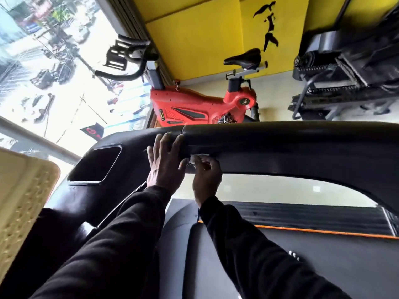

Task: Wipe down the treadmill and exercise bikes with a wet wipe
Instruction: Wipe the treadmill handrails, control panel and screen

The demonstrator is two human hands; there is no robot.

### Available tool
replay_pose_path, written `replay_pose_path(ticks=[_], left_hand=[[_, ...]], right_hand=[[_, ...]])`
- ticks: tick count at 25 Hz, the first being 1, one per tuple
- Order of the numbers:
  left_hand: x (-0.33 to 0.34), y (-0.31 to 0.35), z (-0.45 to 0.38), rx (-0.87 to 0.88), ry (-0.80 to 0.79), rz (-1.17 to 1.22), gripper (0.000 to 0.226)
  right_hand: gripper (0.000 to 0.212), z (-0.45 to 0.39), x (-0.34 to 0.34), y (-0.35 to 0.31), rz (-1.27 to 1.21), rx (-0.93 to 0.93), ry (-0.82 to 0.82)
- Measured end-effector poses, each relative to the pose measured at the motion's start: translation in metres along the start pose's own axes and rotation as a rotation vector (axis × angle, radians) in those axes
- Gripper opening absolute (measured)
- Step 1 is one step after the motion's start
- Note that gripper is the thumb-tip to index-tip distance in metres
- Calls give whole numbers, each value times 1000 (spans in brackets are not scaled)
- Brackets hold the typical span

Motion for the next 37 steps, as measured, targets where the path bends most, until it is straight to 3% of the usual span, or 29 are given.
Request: replay_pose_path(ticks=[3, 5, 7, 9, 13, 16, 18, 22, 26, 30, 35, 37], left_hand=[[13, 1, -10, 83, -76, -102, 79], [12, 4, -19, 142, -60, -132, 81], [16, 10, -25, 185, -82, -152, 82], [23, 18, -32, 238, -120, -161, 80], [28, 28, -37, 334, -87, -181, 78], [28, 25, -38, 319, -61, -179, 81], [26, 28, -38, 325, -32, -175, 82], [27, 29, -38, 323, -38, -160, 83], [26, 28, -39, 315, -23, -163, 84], [27, 28, -38, 326, -17, -155, 82], [25, 30, -38, 321, -12, -158, 84], [24, 30, -38, 318, -6, -156, 84]], right_hand=[[7, -5, -4, 5, 156, -95, -3], [7, -11, -24, 33, 139, 52, 110], [23, -7, -38, 53, 20, 203, 265], [29, -10, -24, 49, -48, 143, 240], [7, -15, -11, 40, 97, -19, 107], [18, -15, -44, 73, -50, 197, 302], [26, -12, -49, 67, -103, 198, 390], [13, -14, -36, 48, 84, 36, 228], [13, -17, -50, 65, 18, 196, 352], [16, -12, -27, 21, 82, -39, 185], [16, -22, -61, 44, 3, 80, 370], [20, -21, -57, 18, 62, -59, 342]])
Point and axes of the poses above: each hand's wrist, its own z-axis away from the middle knuckle, its own x-axis out of the palm, y = z × x, the point moved 10 cm from there along -z, towards the middle knuckle, and after that the axes turned 2 degrees about -x, right-handed, at the moved point
